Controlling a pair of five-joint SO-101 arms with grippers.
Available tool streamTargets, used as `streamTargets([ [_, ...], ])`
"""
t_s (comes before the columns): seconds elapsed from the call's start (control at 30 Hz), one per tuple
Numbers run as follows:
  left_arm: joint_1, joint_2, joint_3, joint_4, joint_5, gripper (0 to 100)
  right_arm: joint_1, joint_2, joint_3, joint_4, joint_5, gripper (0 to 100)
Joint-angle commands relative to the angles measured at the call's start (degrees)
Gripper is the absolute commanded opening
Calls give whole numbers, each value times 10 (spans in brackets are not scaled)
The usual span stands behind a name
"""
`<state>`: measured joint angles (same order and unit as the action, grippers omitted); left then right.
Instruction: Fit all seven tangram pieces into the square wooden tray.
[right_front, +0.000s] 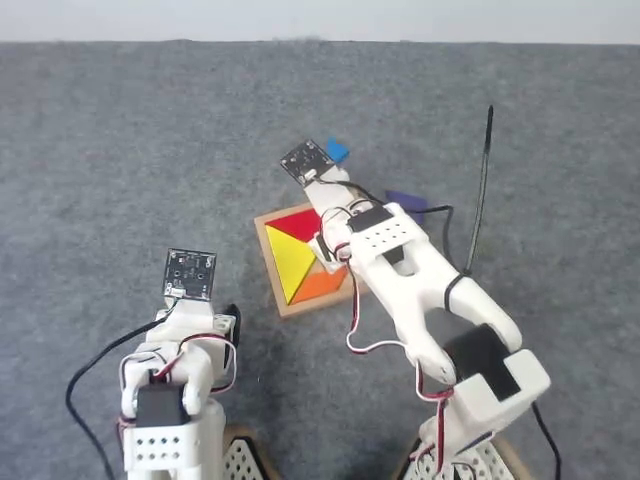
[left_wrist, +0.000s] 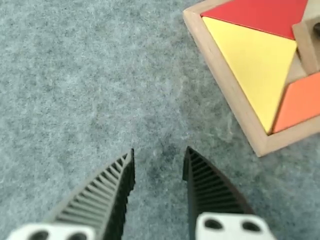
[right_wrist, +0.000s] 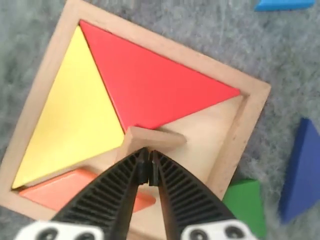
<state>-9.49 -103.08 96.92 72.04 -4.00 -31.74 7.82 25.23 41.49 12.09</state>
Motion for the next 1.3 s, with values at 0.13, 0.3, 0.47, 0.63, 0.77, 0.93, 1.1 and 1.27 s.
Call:
streamTargets([
  [0.13,2,-16,-5,5,-4,153,-2,-29,-51,24,4,18],
  [0.3,2,-16,-5,5,-4,153,0,-41,-56,3,-5,20],
  [0.47,2,-16,-5,5,-4,153,0,-9,-70,-9,-4,20],
  [0.63,2,-16,-5,5,-4,153,7,-10,-91,-10,-7,20],
  [0.77,2,-16,-5,5,-4,153,15,12,-111,-11,-7,20],
  [0.93,2,-16,-5,5,-4,153,37,67,-145,-6,-4,20],
  [1.1,2,-16,-5,5,-4,153,51,87,-154,13,-3,19],
  [1.27,2,-16,-5,5,-4,153,51,82,-146,32,-3,18],
])
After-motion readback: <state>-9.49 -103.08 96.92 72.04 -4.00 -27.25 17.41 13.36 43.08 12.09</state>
